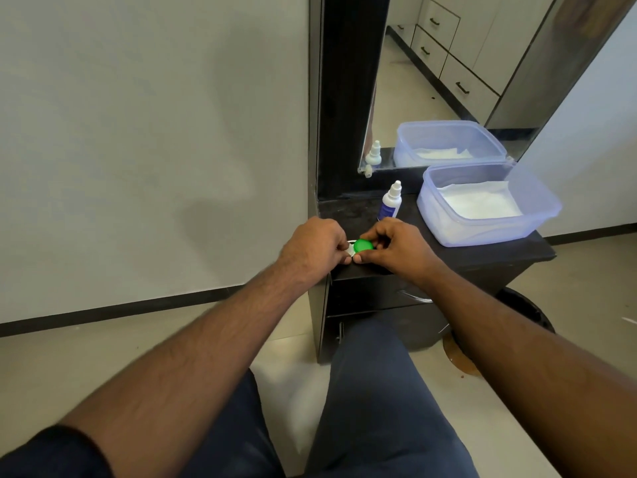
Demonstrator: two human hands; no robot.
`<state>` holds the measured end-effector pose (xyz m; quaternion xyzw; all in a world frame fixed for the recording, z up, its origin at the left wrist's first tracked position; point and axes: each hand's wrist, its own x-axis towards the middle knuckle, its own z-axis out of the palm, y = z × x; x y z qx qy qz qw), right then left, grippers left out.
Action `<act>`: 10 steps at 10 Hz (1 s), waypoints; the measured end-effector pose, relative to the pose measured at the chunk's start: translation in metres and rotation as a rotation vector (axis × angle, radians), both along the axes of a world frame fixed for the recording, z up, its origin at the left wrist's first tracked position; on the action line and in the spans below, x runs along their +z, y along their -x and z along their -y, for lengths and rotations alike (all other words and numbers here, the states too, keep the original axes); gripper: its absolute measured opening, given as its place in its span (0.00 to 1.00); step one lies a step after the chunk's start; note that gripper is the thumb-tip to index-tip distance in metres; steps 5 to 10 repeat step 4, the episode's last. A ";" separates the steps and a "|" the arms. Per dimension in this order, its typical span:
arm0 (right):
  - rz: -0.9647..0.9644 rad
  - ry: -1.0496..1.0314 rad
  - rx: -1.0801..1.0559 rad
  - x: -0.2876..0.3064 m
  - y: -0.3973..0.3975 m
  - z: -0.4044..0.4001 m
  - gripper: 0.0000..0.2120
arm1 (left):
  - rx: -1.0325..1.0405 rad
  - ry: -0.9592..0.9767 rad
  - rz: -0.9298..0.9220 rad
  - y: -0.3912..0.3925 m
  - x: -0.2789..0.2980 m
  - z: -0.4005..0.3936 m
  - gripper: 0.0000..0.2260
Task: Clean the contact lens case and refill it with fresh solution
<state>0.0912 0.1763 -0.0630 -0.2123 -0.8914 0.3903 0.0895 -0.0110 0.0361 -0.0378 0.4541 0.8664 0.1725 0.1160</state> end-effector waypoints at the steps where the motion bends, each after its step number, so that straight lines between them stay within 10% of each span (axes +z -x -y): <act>1: -0.001 -0.005 0.001 0.004 -0.003 0.003 0.16 | 0.017 -0.065 0.035 -0.003 0.001 0.008 0.14; 10: 0.027 -0.065 0.006 0.015 -0.010 0.008 0.28 | 0.030 -0.201 0.162 0.002 0.007 0.018 0.23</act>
